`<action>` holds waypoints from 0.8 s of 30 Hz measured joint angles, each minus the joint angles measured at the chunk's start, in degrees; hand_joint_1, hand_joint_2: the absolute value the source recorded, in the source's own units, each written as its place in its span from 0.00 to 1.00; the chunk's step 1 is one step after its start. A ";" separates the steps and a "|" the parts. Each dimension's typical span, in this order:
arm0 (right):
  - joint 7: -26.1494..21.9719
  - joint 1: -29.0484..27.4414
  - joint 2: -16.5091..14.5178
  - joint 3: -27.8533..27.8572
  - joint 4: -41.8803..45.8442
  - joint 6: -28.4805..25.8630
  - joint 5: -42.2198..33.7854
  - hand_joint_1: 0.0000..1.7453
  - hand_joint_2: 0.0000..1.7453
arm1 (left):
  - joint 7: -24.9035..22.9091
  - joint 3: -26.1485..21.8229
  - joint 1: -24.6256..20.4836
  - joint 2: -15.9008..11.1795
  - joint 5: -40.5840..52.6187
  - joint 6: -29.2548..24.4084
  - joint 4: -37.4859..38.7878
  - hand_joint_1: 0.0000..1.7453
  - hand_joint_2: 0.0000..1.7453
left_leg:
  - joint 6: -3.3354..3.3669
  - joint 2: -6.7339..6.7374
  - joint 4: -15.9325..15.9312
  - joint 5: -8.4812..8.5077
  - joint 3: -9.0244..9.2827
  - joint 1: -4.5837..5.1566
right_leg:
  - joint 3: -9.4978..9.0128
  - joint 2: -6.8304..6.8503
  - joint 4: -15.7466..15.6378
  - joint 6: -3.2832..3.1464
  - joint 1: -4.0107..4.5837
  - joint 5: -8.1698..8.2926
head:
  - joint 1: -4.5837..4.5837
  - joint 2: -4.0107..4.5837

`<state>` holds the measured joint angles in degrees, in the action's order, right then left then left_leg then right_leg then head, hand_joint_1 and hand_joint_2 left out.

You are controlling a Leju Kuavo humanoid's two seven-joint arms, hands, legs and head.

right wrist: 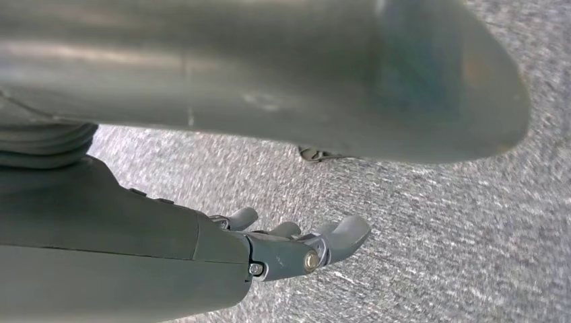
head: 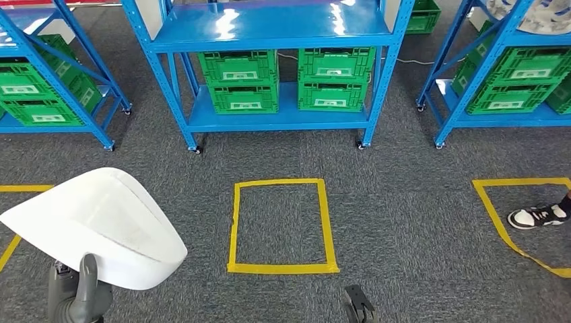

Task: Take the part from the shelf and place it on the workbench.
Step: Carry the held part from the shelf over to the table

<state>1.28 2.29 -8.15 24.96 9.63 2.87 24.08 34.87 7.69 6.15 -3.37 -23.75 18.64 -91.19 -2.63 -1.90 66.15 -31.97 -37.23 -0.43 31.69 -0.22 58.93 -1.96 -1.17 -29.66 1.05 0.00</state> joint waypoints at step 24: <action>0.62 0.10 -0.55 -0.04 0.01 0.11 1.01 0.00 0.00 | -1.68 -0.20 -1.14 0.40 0.66 -0.22 -0.37 1.00 1.00 | 1.61 -4.51 -6.54 5.19 2.31 0.04 | -0.01 -3.26 1.59 2.08 -0.14 -1.26 | 0.09 0.01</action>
<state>1.91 2.39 -8.70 24.92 9.64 2.98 25.09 33.19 7.50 5.01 -2.97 -23.09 18.42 -91.56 -1.02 -6.41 59.61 -26.78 -34.93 -0.39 31.69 -3.48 60.52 0.11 -1.31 -30.92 1.14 0.01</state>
